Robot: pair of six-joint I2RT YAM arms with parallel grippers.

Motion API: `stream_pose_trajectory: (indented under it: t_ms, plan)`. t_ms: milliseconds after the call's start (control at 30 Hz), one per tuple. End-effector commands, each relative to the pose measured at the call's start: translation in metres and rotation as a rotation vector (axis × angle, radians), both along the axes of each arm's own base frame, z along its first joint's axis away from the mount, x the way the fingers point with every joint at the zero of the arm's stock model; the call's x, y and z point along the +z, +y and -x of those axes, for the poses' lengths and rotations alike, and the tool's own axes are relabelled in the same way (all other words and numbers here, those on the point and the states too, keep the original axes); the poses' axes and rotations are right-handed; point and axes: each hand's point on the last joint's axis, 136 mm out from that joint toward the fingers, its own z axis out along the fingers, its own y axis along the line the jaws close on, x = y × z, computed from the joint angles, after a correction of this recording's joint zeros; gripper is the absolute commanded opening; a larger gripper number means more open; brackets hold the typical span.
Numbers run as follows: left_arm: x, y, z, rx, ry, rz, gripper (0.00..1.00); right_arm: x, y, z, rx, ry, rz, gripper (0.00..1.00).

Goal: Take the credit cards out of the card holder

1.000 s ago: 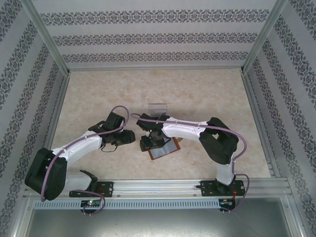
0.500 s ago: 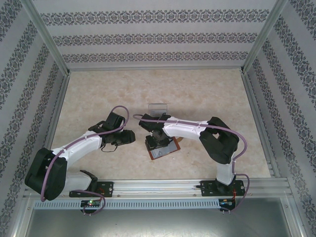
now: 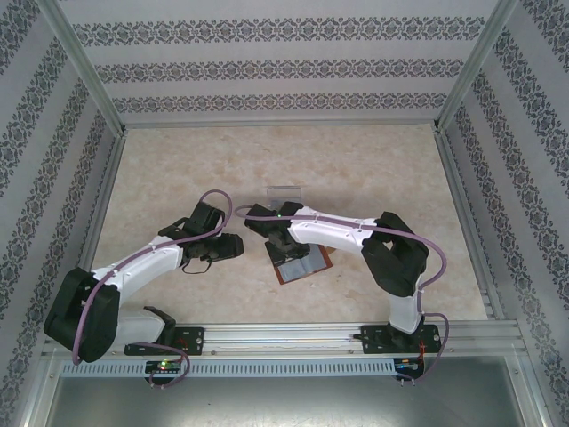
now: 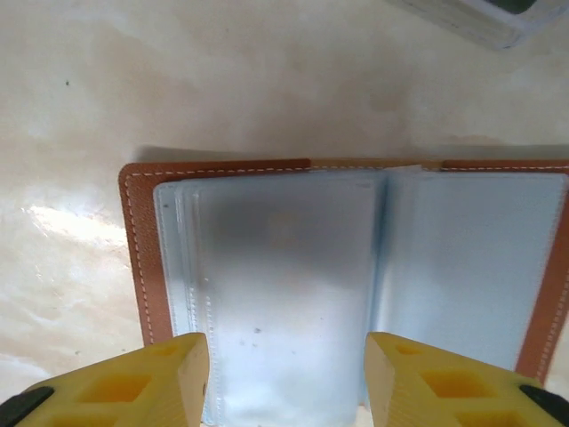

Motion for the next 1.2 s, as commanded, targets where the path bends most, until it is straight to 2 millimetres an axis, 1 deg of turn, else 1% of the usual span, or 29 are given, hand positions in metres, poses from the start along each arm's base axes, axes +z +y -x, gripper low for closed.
stream_pose_trajectory:
  t_ms: [0, 67, 133, 200, 333, 467, 533, 600, 700, 767, 900, 1000, 1067, 1167]
  plan:
    - [0.012, 0.000, -0.007, 0.004, -0.028, 0.007, 0.51, 0.000, -0.017, -0.002, 0.026, -0.025, 0.120, 0.50]
    - [0.012, 0.000, -0.006, 0.005, -0.024, 0.011, 0.51, -0.001, -0.018, -0.002, 0.029, -0.024, 0.130, 0.51]
    - [0.013, 0.000, -0.006, 0.008, -0.027, 0.014, 0.51, -0.002, -0.014, -0.001, 0.036, -0.017, 0.114, 0.52]
    - [0.013, 0.000, -0.006, 0.008, -0.028, 0.014, 0.51, -0.003, -0.007, 0.000, 0.038, -0.007, 0.077, 0.52]
    - [0.013, 0.000, -0.006, 0.010, -0.030, 0.014, 0.51, -0.003, 0.006, 0.004, 0.025, 0.016, -0.033, 0.48]
    - [0.014, -0.004, -0.006, 0.000, -0.024, 0.034, 0.51, -0.010, 0.002, 0.005, -0.055, 0.057, -0.136, 0.49]
    - [0.013, -0.008, -0.006, -0.009, -0.016, 0.048, 0.51, -0.013, 0.004, 0.008, -0.086, 0.099, -0.223, 0.50]
    - [0.011, -0.010, -0.005, -0.016, -0.005, 0.058, 0.51, -0.018, 0.003, 0.013, -0.109, 0.130, -0.275, 0.52]
    - [0.009, -0.014, -0.004, -0.020, 0.000, 0.068, 0.51, -0.018, -0.001, 0.016, -0.128, 0.142, -0.285, 0.53]
    - [0.009, -0.015, -0.005, -0.018, 0.000, 0.074, 0.51, -0.020, -0.001, 0.019, -0.139, 0.159, -0.302, 0.54]
    - [0.010, -0.019, -0.006, -0.023, -0.002, 0.082, 0.51, -0.021, 0.016, 0.028, -0.169, 0.217, -0.401, 0.54]
    - [0.009, -0.021, -0.005, -0.033, 0.004, 0.083, 0.51, -0.018, 0.028, 0.030, -0.180, 0.232, -0.466, 0.54]
    - [0.008, -0.022, -0.005, -0.038, 0.013, 0.084, 0.51, -0.015, 0.027, 0.027, -0.180, 0.211, -0.445, 0.53]
    - [0.006, -0.025, -0.003, -0.051, 0.021, 0.086, 0.51, -0.005, 0.012, 0.019, -0.171, 0.125, -0.342, 0.53]
